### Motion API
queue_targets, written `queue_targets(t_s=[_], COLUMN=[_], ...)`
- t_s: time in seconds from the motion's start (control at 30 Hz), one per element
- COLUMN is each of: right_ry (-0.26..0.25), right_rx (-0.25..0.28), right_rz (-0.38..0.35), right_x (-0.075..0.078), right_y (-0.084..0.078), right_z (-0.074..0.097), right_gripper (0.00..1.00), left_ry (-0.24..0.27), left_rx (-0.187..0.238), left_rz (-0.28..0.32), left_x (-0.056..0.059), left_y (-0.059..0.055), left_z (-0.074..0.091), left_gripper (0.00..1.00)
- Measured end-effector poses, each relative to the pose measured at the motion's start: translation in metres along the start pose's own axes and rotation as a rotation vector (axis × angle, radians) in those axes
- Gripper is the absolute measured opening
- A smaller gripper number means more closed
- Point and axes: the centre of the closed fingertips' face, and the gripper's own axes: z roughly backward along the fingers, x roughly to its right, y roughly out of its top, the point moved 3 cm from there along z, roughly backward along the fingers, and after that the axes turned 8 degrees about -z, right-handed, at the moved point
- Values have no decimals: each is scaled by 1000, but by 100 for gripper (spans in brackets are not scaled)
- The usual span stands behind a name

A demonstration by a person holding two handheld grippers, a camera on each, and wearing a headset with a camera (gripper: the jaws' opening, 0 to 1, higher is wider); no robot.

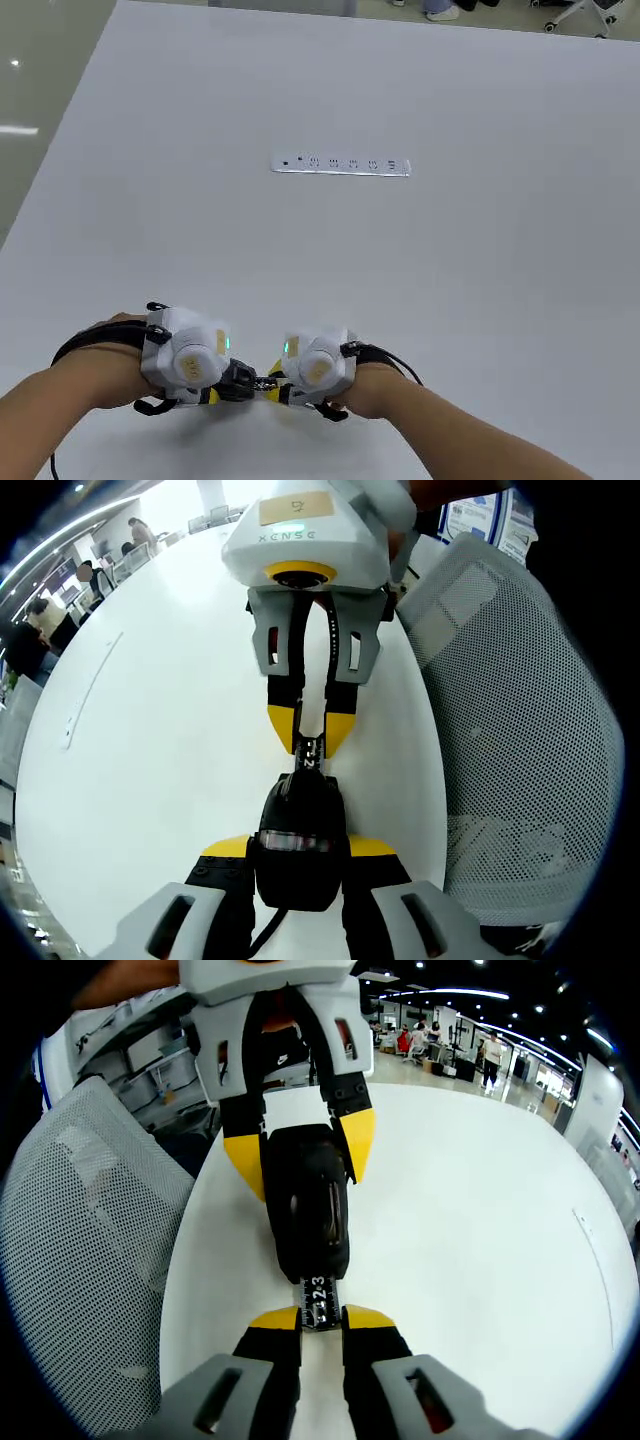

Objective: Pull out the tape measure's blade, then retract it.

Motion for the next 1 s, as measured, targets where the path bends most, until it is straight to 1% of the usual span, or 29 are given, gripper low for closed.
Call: queue_targets(t_s=[0.2,0.4,1.0], right_ry=[0,-5,-2], right_rx=[-1,-8,-16], right_rz=[-1,3,-7], right_x=[-1,2,3], right_y=[-2,-7,-18], right_z=[3,7,15], right_gripper=[13,13,13], left_ry=[2,6,6], left_rx=[3,9,19], left_rz=[-2,12,8], left_x=[1,0,1], left_y=[0,1,1], left_z=[0,-1,-1], left_gripper=[30,30,30])
